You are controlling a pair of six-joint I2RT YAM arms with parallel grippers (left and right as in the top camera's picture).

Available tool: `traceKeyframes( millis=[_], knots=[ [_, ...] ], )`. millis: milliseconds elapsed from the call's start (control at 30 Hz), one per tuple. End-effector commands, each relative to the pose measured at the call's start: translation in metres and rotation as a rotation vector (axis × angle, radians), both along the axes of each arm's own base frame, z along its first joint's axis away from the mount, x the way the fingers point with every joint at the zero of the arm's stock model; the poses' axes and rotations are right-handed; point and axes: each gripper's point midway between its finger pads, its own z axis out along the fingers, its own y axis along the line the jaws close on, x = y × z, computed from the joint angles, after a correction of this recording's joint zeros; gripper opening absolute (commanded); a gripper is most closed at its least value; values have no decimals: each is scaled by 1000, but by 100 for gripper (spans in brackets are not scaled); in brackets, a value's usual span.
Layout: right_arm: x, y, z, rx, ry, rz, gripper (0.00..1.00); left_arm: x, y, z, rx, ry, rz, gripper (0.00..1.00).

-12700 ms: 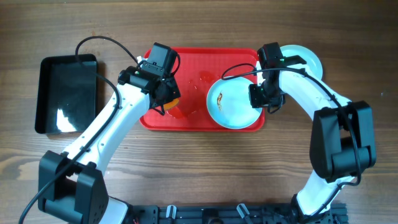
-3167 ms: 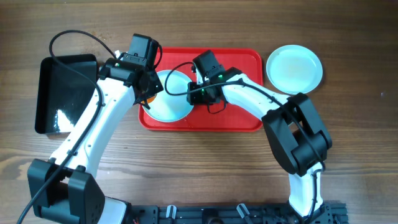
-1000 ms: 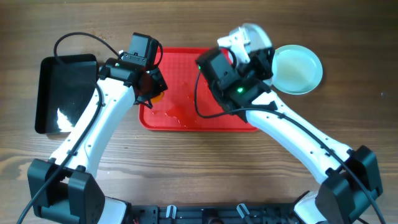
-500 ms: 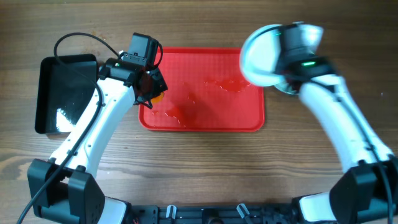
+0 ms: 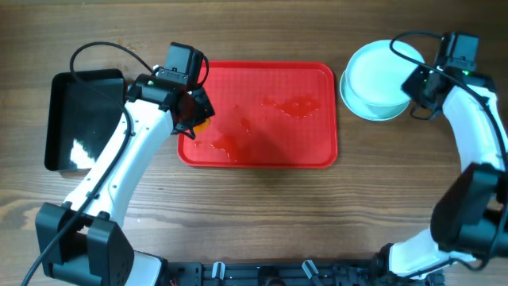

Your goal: Clean dirty plates on tray and stack at the side

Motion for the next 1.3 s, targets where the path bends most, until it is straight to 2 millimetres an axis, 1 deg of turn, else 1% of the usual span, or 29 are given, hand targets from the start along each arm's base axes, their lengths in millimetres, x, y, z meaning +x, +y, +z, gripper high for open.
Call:
traceKeyframes(
  millis=[0, 33, 67, 100, 200, 267, 300, 400, 500, 567, 600, 633, 667, 733, 767, 800, 900, 967, 1000, 1067, 1100, 1133, 1200, 1233, 1267],
  knots=[
    [1, 0, -29, 27, 54, -35, 35, -6, -6, -7, 0, 18, -26, 4],
    [1, 1, -34, 40, 63, -47, 66, -6, -5, -9, 1, 19, -26, 4],
    [1, 6, -38, 64, 67, -33, 93, -6, -5, -10, 1, 19, -26, 4],
    [3, 13, -39, 98, 64, 0, 100, -5, -5, -11, 0, 15, -25, 4],
    [14, 48, -32, 240, 5, 175, 100, 0, -7, -10, -7, -9, -25, 4],
    [21, 82, -17, 389, -72, 321, 100, 7, -6, -8, 1, -38, -18, 4],
    [21, 100, -7, 470, -104, 379, 100, 10, -2, -7, 19, -55, -10, 4],
    [15, 144, 18, 649, -156, 511, 100, 17, 22, -4, 106, -86, 56, 4],
    [6, 173, 24, 714, -133, 573, 100, 23, 48, -2, 152, -100, 123, 4],
    [0, 191, 22, 719, -103, 610, 100, 26, 67, -1, 168, -103, 172, 4],
    [-4, 203, 18, 707, -74, 630, 100, 27, 82, -1, 177, -102, 212, 4],
    [-9, 213, 15, 693, -47, 645, 100, 27, 92, -1, 179, -99, 238, 4],
    [-13, 224, 11, 675, -21, 667, 100, 27, 109, -1, 182, -95, 284, 4],
    [-19, 239, 7, 642, 6, 701, 100, 26, 134, -1, 184, -92, 352, 4],
    [-21, 248, 5, 619, 18, 722, 100, 25, 149, 0, 186, -91, 391, 4],
    [-26, 266, 1, 582, 35, 764, 100, 23, 178, 1, 188, -98, 469, 4],
    [-37, 291, -3, 542, 62, 825, 100, 17, 218, 2, 192, -108, 578, 4],
    [-42, 302, -5, 520, 79, 836, 100, 11, 238, 2, 195, -107, 631, 4],
    [-44, 307, -7, 506, 88, 825, 100, 7, 250, 0, 197, -102, 665, 5],
    [-45, 320, -7, 476, 79, 843, 100, 1, 268, -4, 200, -92, 714, 7],
    [-46, 329, -6, 465, 66, 867, 100, -2, 275, -6, 198, -87, 733, 10],
    [-48, 337, -5, 462, 59, 886, 100, -4, 281, -9, 193, -81, 749, 16],
    [-51, 350, -4, 462, 49, 913, 100, -7, 288, -16, 172, -65, 769, 35],
    [-53, 353, -3, 461, 45, 924, 100, -7, 289, -18, 161, -60, 772, 40],
    [-55, 358, -1, 462, 38, 936, 100, -7, 288, -20, 143, -56, 772, 41]
  ],
)
